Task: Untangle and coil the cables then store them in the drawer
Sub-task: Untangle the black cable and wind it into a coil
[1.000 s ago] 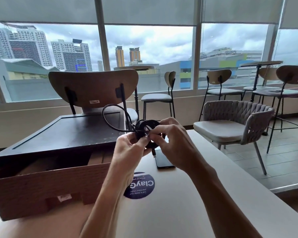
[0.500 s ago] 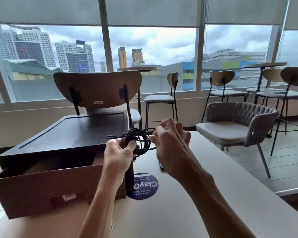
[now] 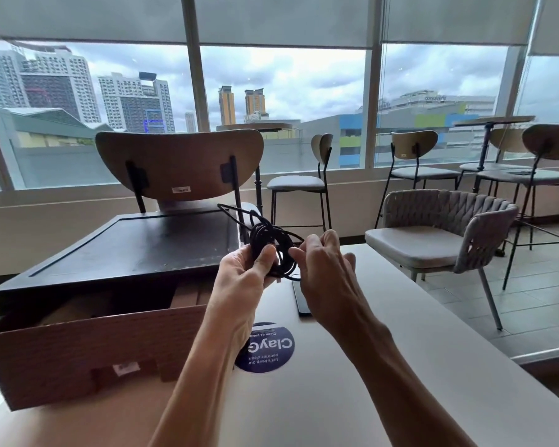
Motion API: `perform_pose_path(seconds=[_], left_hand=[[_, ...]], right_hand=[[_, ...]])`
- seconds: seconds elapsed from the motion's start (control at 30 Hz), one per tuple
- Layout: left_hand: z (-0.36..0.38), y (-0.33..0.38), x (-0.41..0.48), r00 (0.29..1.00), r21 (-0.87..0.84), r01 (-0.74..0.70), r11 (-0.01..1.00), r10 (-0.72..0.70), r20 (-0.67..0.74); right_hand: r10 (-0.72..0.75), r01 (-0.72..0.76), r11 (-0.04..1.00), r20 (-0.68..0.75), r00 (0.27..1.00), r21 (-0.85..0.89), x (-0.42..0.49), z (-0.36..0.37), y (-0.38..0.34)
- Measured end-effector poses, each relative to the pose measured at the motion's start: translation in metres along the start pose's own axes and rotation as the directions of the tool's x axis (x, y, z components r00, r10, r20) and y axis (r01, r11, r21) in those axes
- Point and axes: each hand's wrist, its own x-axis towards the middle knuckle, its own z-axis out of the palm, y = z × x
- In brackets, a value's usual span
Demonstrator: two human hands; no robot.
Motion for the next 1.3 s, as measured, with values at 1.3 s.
perform_pose_path(seconds=[1.3], left_hand=[[0.017,-0.012,-0.002,0.894,0.04,-0.294,0.955,0.29,-0.343]], right_hand=[[0.01,-0.068,0.727,0.088,0.996,0.683,0.016,-0.033,0.018]])
